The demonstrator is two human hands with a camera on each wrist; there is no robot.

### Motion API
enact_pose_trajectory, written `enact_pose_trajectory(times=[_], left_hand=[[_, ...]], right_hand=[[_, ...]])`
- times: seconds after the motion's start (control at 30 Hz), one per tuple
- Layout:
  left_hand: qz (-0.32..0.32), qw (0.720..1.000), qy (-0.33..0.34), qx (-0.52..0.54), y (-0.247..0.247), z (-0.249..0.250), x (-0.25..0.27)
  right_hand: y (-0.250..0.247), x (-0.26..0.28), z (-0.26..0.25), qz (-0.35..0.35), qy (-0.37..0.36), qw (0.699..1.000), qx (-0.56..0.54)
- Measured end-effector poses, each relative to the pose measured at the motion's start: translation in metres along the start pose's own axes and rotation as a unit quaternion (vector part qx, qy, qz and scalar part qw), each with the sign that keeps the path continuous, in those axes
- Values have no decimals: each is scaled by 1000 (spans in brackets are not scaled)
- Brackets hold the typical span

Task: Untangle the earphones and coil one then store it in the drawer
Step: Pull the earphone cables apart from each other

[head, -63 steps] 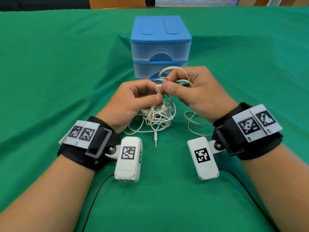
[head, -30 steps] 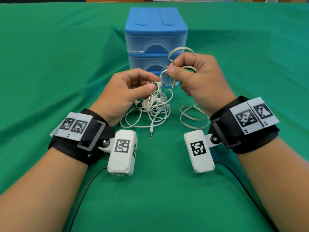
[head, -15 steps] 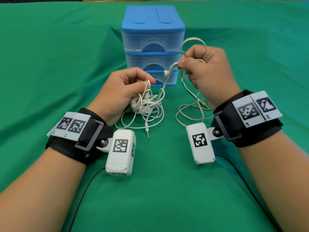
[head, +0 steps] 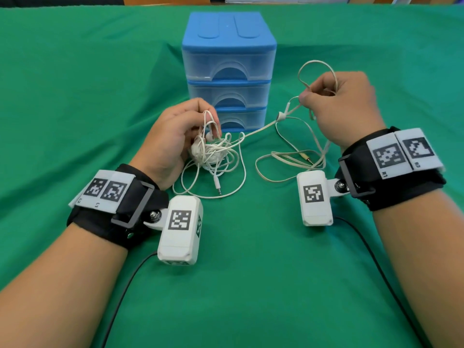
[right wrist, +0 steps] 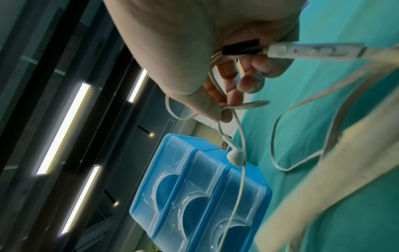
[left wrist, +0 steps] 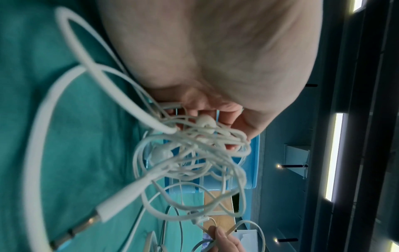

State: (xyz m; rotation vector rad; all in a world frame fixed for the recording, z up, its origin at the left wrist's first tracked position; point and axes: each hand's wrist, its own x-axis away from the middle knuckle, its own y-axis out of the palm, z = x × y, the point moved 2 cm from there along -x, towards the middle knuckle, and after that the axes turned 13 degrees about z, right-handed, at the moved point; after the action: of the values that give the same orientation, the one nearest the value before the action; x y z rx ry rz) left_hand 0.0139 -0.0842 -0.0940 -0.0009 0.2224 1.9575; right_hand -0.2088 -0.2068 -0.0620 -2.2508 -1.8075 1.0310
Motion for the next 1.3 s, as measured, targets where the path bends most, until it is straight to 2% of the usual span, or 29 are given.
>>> enact_pose_trajectory(times=[0.2,0.3,0.43,0.5,0.57,0.63,0.77,0.87,1.03,1.13,1.3], left_hand=[[-3,998,18,-52,-1,-1,1],[-8,999,15,-41,0,-2,2],[-6,1000,1,3,1,-2,2],[-10,1000,-6,24,2,-1,3],[-13,1000,-5,20,3,1,3],[-18,1000,-5,20,4,1,4],[-24,999,-17,44,6,3,6],[-20,997,-33,72,7,3,6],[-16,997,-37,67,7,4,7],[-12,998,-18,65,6,4,4],[-16,999,-20,46,2,0,-1]], right_hand=[[6,8,-8,-31,-50,998,11],[11,13,-10,-49,-44,998,12],[5,16,-12,-3,-38,999,10],[2,16,-16,13,-39,998,-36],[4,18,-22,-27,-50,993,-102],[8,22,-28,-107,-91,983,-117],[18,36,-32,-285,-105,951,-65],[25,44,-28,-367,-94,926,-11],[31,46,-27,-403,-118,907,-15],[32,44,-22,-415,-103,904,-13],[30,37,-20,-342,-112,933,26]])
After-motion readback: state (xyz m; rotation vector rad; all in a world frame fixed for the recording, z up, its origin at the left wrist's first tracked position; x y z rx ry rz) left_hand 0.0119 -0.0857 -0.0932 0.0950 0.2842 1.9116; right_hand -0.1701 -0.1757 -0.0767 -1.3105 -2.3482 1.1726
